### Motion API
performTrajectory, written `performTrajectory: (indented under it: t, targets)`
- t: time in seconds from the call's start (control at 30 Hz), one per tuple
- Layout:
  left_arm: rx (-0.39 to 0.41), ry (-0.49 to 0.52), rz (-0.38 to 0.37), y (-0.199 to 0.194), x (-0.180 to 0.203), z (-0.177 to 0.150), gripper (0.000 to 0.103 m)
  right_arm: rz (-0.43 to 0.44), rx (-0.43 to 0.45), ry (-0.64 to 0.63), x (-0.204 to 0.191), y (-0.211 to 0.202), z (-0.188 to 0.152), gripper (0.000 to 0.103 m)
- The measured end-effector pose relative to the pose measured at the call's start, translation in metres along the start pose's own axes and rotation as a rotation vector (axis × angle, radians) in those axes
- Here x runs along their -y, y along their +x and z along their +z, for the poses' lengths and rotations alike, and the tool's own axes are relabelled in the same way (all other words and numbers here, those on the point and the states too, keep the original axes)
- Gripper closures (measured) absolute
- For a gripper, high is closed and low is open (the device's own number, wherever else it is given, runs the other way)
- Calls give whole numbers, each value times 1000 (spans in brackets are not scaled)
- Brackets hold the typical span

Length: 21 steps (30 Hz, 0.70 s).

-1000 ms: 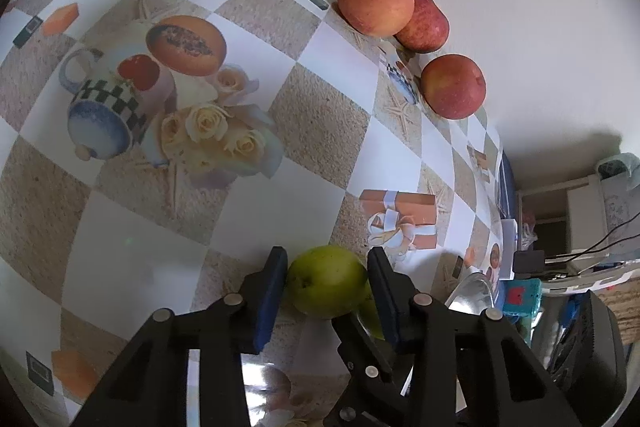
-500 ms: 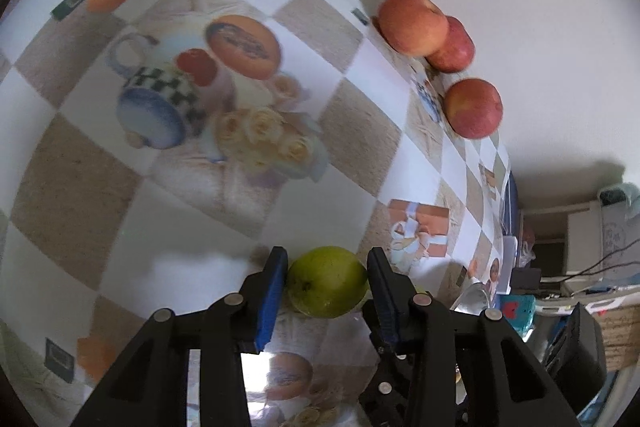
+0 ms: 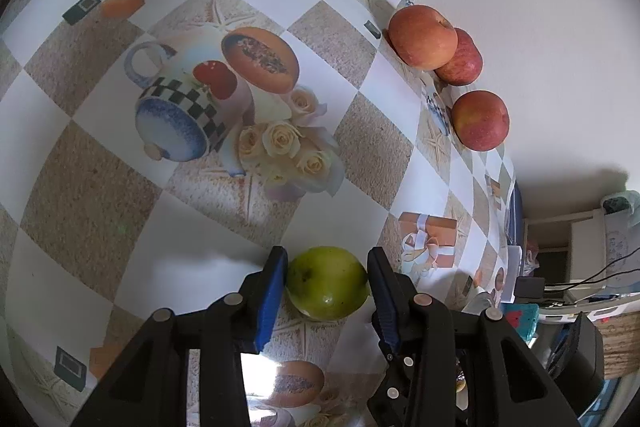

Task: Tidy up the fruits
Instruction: 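Grasp a green jujube with the left tool while the right tool grasps another green jujube, then carry the green jujube in the left tool into the bowl while the right tool carries its jujube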

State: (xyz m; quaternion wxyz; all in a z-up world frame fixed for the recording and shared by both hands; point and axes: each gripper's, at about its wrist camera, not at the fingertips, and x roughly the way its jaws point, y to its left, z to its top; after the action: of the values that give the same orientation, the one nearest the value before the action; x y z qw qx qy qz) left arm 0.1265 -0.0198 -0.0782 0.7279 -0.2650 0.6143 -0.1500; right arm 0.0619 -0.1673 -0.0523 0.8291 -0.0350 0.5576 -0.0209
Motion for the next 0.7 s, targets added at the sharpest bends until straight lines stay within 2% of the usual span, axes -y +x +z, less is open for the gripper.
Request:
performTrajectory:
  t: [0.37,0.7]
  targets:
    - [-15,-40,-37,-2,-7,-1,60,25,-2,27,3,-3,0,52]
    - [6,-37,-103,-18,2,-2,60,78,61,86,8,-29,5,52]
